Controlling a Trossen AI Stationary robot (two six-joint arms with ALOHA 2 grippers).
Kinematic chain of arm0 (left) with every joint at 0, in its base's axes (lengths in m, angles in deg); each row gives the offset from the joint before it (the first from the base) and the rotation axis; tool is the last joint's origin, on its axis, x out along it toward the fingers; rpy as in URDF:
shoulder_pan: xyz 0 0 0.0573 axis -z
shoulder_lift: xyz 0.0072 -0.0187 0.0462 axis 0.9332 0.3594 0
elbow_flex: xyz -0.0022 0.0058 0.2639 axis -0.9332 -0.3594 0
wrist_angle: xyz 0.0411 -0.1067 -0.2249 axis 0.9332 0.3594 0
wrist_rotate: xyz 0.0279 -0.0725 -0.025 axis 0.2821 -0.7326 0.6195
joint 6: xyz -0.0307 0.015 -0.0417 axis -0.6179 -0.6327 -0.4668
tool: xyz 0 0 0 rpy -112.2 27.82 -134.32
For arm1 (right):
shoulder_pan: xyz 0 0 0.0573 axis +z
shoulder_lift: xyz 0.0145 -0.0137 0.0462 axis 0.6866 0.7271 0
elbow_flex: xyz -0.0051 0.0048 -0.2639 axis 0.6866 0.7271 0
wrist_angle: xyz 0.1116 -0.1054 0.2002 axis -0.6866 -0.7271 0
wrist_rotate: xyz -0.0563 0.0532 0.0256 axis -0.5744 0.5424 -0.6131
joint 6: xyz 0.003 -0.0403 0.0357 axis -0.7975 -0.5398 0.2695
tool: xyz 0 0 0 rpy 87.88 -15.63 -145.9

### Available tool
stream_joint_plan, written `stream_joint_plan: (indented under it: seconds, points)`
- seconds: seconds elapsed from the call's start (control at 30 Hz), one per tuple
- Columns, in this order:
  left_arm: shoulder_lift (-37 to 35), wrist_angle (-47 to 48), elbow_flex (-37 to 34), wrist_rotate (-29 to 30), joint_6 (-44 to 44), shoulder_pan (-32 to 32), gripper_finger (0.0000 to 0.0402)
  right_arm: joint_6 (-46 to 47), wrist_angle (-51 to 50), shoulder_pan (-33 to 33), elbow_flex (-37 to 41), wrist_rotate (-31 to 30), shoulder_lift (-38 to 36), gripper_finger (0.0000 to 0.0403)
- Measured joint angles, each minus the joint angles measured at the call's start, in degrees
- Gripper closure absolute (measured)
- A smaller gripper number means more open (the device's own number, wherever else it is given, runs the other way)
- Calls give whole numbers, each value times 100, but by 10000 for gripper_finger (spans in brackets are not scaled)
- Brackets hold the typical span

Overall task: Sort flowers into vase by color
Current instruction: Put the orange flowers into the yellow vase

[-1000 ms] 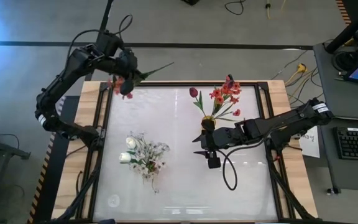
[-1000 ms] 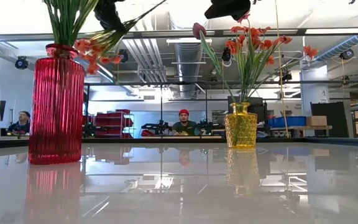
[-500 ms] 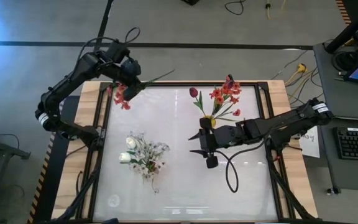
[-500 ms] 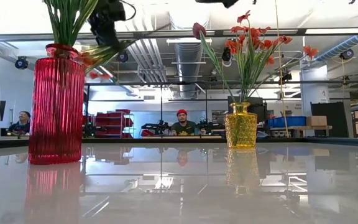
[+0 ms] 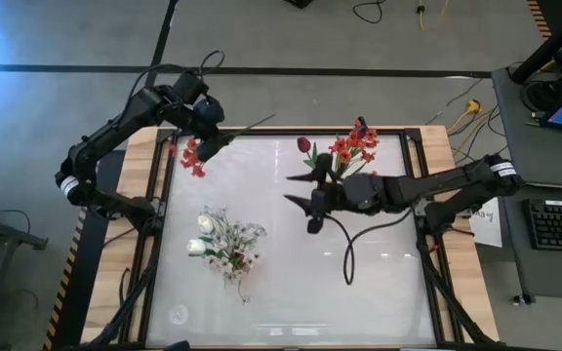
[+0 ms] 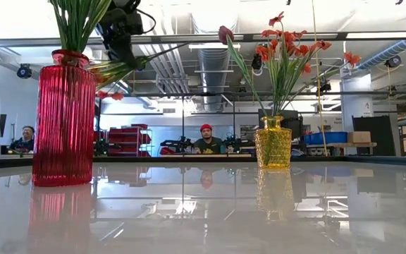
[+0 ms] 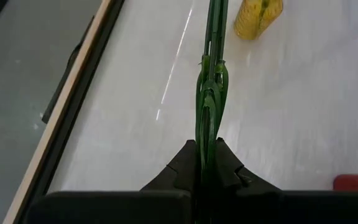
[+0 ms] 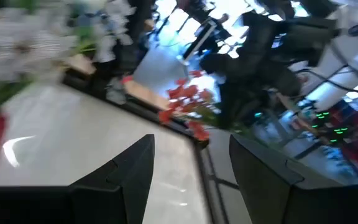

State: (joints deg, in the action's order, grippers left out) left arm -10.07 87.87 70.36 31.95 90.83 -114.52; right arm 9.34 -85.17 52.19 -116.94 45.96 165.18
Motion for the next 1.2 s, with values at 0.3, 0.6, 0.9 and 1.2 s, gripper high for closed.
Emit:
stream_joint_plan:
  seconds: [0.3,0.6,0.9,1.2]
  points:
    - [0,-35,246,0,-780,0,401,-830,898,-268,0,4,25,202]
    - [0,149,900,-2,-1673,0,401,-2186,1489,-518,-561,-2,696,202]
    - [0,882,1872,-171,-2491,57,401,-2691,1515,-1097,-1585,-17,1558,202]
    - [0,1239,1968,-1321,-3179,232,401,-4403,1497,-1239,-2262,-197,2148,202]
